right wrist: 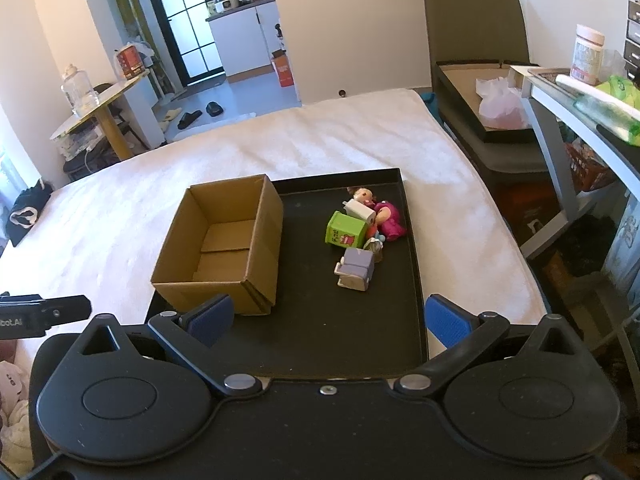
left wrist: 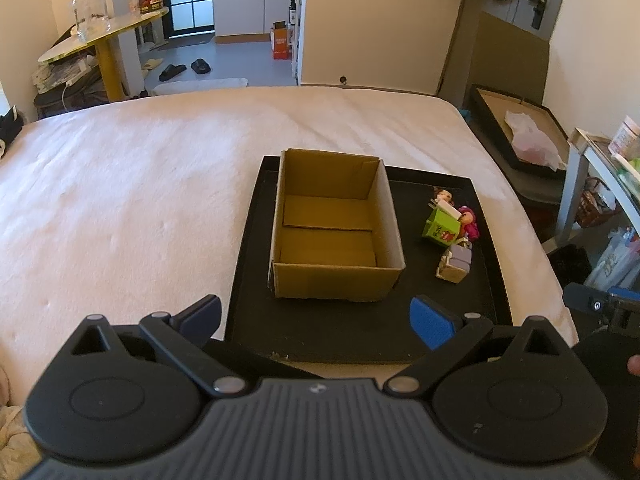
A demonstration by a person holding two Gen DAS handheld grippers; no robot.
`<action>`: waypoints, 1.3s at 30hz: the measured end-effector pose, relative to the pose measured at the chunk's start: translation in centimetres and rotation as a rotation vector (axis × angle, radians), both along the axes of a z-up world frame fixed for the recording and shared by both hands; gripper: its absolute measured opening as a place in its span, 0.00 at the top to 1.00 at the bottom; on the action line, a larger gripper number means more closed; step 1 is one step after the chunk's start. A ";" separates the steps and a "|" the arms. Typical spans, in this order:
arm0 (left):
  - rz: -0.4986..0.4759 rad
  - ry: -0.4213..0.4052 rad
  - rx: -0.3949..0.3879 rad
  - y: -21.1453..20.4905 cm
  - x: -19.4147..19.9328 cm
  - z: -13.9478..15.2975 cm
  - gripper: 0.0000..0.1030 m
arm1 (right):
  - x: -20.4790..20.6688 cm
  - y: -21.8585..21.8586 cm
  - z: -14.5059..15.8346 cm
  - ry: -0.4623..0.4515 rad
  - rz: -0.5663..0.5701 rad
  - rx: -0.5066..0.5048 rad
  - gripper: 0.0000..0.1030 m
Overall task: Organize rigid objects
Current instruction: 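Lower the right gripper onto the lavender sofa figure and close it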
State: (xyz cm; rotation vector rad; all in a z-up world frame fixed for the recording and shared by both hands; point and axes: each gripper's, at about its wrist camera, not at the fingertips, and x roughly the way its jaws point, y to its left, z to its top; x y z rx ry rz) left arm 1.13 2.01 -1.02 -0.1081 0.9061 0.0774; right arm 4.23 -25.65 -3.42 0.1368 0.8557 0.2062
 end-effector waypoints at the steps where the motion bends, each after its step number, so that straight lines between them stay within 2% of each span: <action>1: 0.005 0.000 -0.003 0.2 0.2 -0.1 0.03 | 0.2 0.0 -0.2 0.001 0.000 0.000 0.00; 15: 0.067 -0.006 0.018 1.4 3.1 -1.3 0.04 | 3.0 -0.6 -2.4 0.020 -0.011 0.031 0.04; 30: 0.127 0.010 0.069 2.6 7.2 -3.7 0.05 | 8.3 -1.0 -5.8 0.113 -0.040 0.080 0.07; 31: 0.130 0.012 0.074 2.7 7.5 -3.9 0.06 | 8.7 -1.0 -6.1 0.122 -0.043 0.084 0.09; 37: 0.151 0.028 0.080 3.4 9.5 -5.5 0.13 | 10.9 -0.8 -8.4 0.171 -0.054 0.100 0.13; 39: 0.159 0.045 0.076 3.7 10.2 -6.2 0.19 | 11.7 -0.6 -9.2 0.187 -0.057 0.105 0.14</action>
